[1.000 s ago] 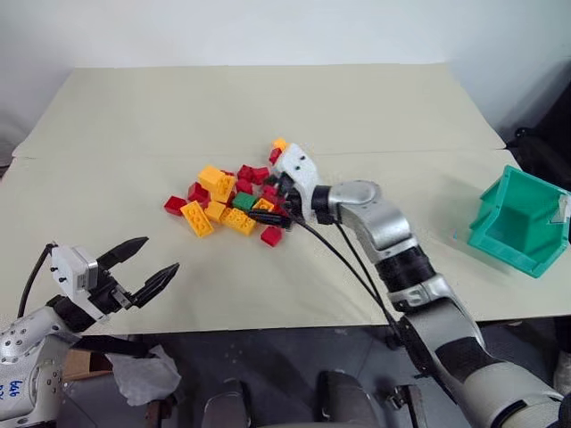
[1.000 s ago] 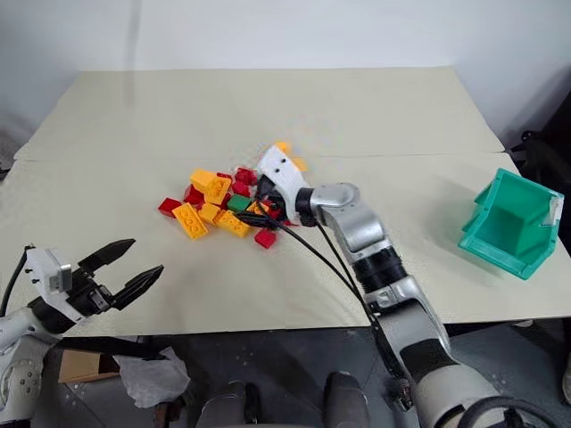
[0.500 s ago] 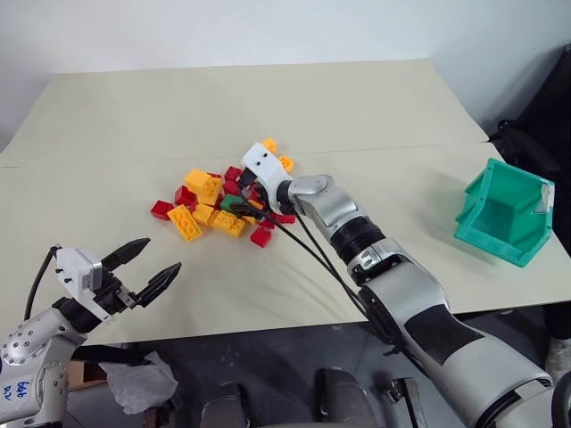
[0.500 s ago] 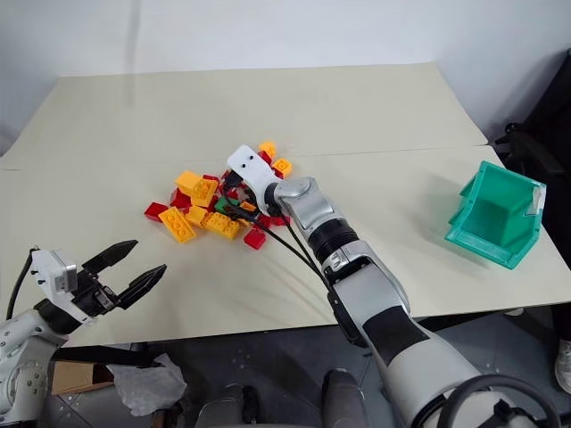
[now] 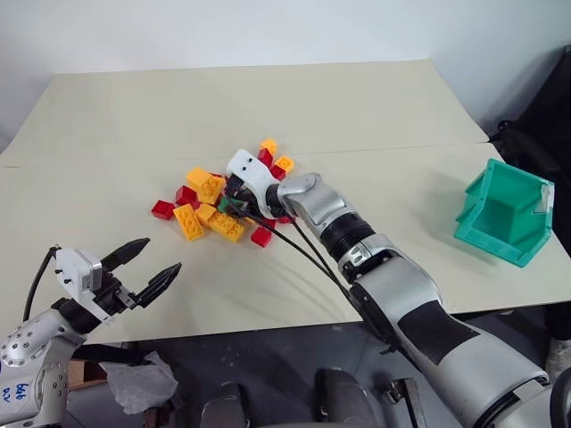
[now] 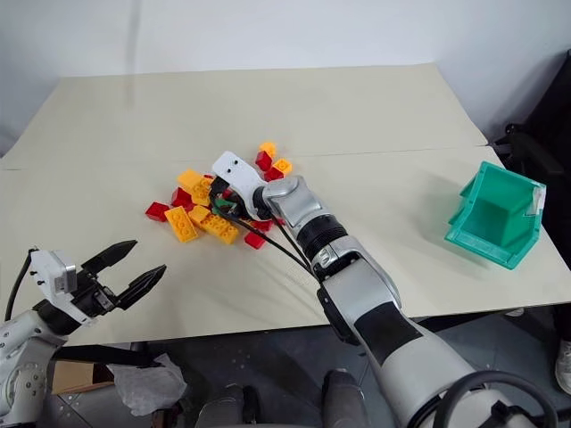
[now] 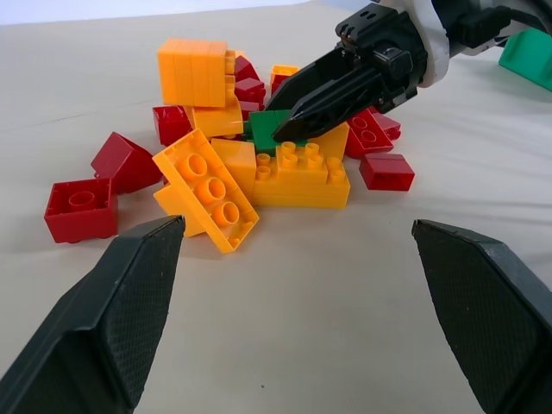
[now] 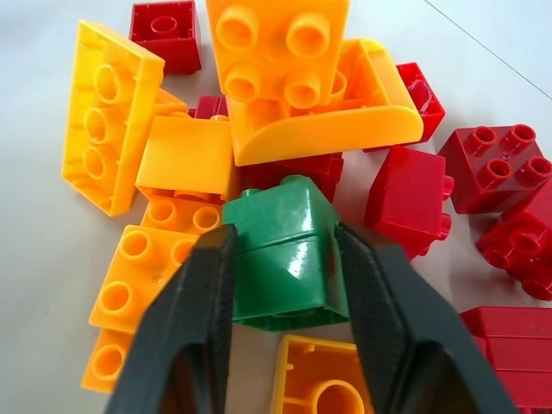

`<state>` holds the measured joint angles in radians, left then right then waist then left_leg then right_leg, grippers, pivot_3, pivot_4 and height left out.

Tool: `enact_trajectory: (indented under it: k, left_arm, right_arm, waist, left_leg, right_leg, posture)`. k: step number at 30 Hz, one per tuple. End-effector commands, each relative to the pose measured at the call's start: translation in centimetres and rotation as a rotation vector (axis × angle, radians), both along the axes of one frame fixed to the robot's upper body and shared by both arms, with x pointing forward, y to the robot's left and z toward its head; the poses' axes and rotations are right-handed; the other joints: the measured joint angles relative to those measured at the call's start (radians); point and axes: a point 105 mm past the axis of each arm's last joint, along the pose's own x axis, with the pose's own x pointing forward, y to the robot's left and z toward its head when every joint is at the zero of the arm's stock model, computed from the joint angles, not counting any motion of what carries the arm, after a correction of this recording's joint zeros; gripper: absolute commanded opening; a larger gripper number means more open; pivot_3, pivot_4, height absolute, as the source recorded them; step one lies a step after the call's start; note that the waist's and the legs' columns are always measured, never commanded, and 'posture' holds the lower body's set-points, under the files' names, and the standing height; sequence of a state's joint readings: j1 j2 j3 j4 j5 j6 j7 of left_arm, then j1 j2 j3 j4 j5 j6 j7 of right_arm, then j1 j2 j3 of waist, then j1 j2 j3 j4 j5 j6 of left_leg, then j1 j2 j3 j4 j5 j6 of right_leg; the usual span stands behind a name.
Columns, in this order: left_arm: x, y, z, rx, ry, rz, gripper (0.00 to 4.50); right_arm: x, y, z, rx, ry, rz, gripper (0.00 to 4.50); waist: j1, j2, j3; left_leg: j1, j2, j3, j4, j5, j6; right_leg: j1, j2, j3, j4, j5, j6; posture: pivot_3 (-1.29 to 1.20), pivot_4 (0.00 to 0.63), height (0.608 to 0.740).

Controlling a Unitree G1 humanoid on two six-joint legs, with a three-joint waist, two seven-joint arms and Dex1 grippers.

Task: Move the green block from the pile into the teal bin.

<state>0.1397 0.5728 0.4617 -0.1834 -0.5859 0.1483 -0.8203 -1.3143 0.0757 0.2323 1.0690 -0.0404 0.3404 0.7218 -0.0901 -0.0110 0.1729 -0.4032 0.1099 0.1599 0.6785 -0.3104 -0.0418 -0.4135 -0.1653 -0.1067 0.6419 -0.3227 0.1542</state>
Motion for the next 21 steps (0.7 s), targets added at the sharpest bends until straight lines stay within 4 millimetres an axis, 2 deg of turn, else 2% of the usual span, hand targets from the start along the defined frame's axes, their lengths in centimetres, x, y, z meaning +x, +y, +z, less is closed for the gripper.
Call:
enact_trajectory:
  k: [1, 6, 10, 14, 21]
  left_arm:
    - [-0.1, 0.2, 1.1, 0.020, -0.046, 0.005, 4.50]
    - [0.1, 0.2, 1.2, 0.019, -0.048, 0.009, 4.50]
    - [0.3, 0.1, 1.2, 0.017, -0.050, 0.007, 4.50]
    - [0.4, 0.2, 1.3, 0.017, -0.052, 0.008, 4.50]
    - [0.3, 0.3, 1.3, 0.018, -0.053, 0.012, 4.50]
  right_arm:
    - [0.3, -0.7, -0.7, -0.051, 0.013, -0.020, 1.91]
    - [0.7, -1.2, 1.1, 0.037, -0.010, -0.018, 1.91]
    - [0.8, -1.8, 0.5, 0.025, 0.009, -0.023, 2.74]
    - [0.8, -1.8, -0.1, -0.014, -0.026, -0.010, 4.11]
    - [0.6, -1.3, -0.4, -0.016, -0.033, -0.005, 4.11]
  waist:
    - [0.002, 0.000, 0.000]
    - [0.005, 0.000, 0.000]
    - [0.004, 0.000, 0.000]
    - [-0.003, 0.000, 0.000]
    - [-0.012, 0.000, 0.000]
  left_leg:
    - [0.000, 0.000, 0.000, 0.000, 0.000, 0.000]
    - [0.000, 0.000, 0.000, 0.000, 0.000, 0.000]
    - [0.000, 0.000, 0.000, 0.000, 0.000, 0.000]
    - [0.000, 0.000, 0.000, -0.001, 0.000, 0.000]
    - [0.000, 0.000, 0.000, -0.001, 0.000, 0.000]
  right_leg:
    - [0.000, 0.000, 0.000, 0.000, 0.000, 0.000]
    - [0.000, 0.000, 0.000, 0.000, 0.000, 0.000]
    - [0.000, 0.000, 0.000, 0.000, 0.000, 0.000]
    - [0.000, 0.000, 0.000, 0.000, 0.000, 0.000]
    - [0.000, 0.000, 0.000, 0.000, 0.000, 0.000]
  posture:
    - [0.00, 0.150, 0.740]
    - [0.00, 0.150, 0.740]
    - [0.00, 0.150, 0.740]
    - [0.00, 0.150, 0.740]
    - [0.00, 0.150, 0.740]
